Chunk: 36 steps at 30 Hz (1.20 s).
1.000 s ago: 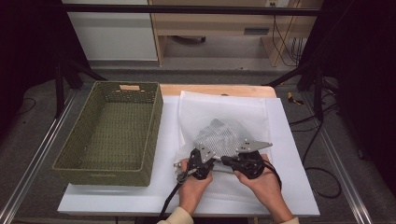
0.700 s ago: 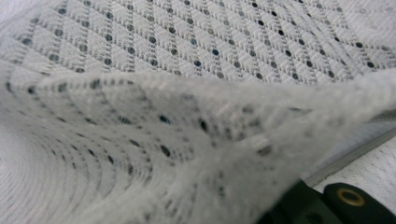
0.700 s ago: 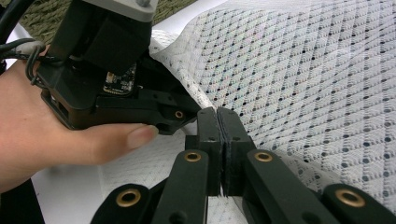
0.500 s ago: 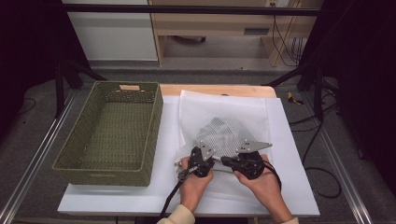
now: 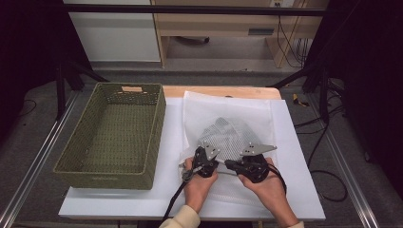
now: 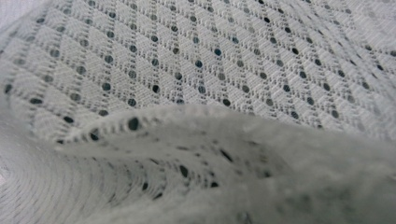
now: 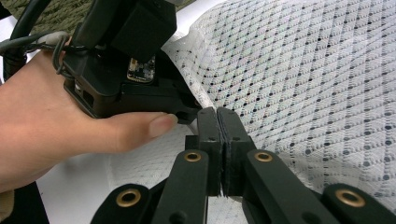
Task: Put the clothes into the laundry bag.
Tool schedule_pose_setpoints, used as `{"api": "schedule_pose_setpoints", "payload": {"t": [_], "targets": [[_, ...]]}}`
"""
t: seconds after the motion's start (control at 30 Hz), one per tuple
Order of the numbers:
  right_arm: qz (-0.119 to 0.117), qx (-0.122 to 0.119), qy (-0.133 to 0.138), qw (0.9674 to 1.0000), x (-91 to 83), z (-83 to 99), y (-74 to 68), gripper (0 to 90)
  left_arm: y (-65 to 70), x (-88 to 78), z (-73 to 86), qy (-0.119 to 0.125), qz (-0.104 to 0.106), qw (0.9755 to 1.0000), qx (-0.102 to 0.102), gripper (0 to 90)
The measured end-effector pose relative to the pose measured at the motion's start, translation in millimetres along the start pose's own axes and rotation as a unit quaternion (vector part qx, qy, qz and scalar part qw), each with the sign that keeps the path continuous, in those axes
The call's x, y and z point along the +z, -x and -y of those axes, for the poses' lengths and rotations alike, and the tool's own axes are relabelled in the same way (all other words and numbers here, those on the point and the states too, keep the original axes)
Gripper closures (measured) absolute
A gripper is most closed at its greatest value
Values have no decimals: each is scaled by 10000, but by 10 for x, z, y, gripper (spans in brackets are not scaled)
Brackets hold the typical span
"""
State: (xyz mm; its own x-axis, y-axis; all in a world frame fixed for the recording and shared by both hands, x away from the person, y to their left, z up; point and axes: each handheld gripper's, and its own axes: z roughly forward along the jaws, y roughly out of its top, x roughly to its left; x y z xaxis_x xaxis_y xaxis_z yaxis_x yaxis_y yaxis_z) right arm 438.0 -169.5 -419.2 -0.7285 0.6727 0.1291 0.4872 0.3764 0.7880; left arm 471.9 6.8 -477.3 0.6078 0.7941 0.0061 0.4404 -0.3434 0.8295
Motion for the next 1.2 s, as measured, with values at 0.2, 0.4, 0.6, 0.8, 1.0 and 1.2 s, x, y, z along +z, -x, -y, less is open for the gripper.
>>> {"api": "schedule_pose_setpoints", "payload": {"t": [0.2, 0.4, 0.6, 0.8, 1.0, 1.2], "targets": [[-5, 8, -25, 10000, 5, 2, -24, 894, -3, 2, -3, -6, -8, 10000, -2, 900], [-25, 21, -61, 10000, 16, 9, -43, 894, -6, 13, -11, 10, -29, 10000, -8, 900], [-41, 20, -78, 10000, 29, 10, -68, 894, -13, 20, -17, 11, -32, 10000, -19, 900], [-56, 26, -46, 10000, 21, 4, -59, 894, -22, 39, -34, 1, -56, 10000, -15, 900], [-44, 60, -11, 10000, 16, -1, -38, 894, -30, 67, -57, -1, -84, 10000, -10, 900], [-10, 85, 38, 10000, 16, -7, -16, 894, -37, 95, -87, -19, -108, 9999, 10, 900]]}}
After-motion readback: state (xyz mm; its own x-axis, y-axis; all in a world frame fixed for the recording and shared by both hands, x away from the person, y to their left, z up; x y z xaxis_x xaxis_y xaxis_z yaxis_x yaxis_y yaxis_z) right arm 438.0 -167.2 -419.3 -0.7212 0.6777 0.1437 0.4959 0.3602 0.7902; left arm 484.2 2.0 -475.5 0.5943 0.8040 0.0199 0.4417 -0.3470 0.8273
